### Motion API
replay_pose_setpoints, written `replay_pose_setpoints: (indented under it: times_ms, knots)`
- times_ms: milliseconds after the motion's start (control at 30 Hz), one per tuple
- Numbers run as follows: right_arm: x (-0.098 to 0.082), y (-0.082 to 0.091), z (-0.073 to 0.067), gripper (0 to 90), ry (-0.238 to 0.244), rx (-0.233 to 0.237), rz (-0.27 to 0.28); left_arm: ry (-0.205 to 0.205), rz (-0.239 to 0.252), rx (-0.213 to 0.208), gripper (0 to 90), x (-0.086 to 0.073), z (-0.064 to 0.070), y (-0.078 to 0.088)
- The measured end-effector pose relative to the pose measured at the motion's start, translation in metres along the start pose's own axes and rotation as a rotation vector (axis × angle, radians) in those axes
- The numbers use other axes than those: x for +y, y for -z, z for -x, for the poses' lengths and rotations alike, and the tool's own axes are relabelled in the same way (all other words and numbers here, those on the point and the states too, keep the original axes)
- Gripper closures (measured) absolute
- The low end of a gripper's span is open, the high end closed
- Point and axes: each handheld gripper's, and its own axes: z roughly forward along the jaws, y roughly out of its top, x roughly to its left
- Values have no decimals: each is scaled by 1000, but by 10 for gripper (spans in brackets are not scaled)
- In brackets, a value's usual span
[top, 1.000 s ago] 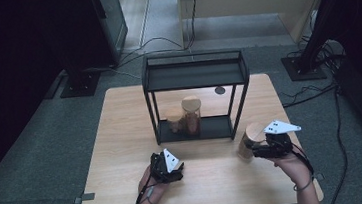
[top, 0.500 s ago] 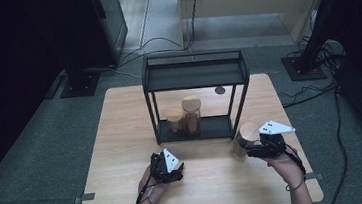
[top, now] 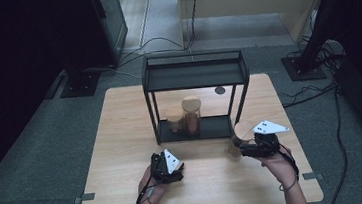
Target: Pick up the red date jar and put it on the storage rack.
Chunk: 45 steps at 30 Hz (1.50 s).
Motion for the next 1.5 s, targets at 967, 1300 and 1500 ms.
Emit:
replay_pose_setpoints:
  times_ms: [967, 1300, 1500]
  knots:
    - [21, -25, -22, 249, 22, 0, -3, -17, 3, 10, 199, 0, 2, 0]
    - [31, -35, -28, 249, 25, -9, -10, -18, 3, 11, 199, 0, 2, 0]
    - [34, -39, -30, 250, 20, -21, -7, -18, 3, 11, 199, 0, 2, 0]
